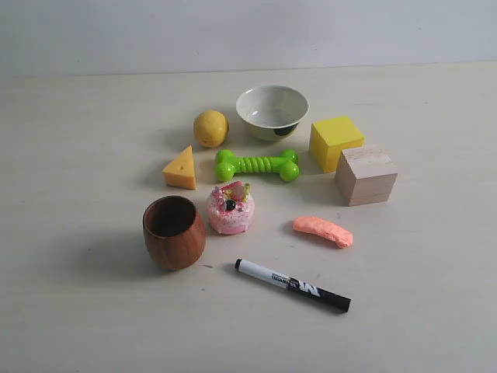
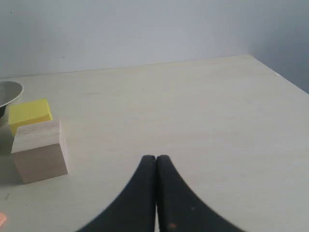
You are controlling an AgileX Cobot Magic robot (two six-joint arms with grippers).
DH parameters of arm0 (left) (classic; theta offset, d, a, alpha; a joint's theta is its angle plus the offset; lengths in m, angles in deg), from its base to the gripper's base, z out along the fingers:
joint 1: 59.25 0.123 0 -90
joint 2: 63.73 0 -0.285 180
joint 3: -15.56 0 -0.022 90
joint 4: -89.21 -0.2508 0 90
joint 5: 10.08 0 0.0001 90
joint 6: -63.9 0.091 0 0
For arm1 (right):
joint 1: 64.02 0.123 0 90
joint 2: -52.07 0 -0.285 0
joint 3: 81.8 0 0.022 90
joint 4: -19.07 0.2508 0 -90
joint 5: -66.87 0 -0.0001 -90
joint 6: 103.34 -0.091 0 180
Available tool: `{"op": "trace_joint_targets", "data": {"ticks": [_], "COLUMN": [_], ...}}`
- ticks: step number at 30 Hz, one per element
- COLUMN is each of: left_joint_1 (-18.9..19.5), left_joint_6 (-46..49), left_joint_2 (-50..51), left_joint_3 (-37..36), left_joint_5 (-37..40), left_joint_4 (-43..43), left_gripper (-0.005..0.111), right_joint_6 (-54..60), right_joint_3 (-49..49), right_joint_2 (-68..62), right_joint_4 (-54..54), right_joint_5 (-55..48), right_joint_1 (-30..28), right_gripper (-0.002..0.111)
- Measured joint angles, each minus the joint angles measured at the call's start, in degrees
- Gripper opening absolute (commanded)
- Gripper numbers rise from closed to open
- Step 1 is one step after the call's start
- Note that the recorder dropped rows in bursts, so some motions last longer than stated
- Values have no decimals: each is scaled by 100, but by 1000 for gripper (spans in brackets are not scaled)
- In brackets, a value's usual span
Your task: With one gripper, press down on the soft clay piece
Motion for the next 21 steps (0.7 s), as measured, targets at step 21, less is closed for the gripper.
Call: {"op": "trace_joint_targets", "data": {"ticks": [21], "left_joint_1": [0], "left_joint_6": [0], "left_joint_2": [0], "left_joint_3": [0], "left_joint_5": [0], "left_joint_4": [0], "left_gripper": [0], "right_joint_6": [0], "right_joint_3": [0], "right_joint_2": [0], "right_joint_4": [0], "right_joint_5": [368], "right_joint_1": [0], "right_gripper": [0]}}
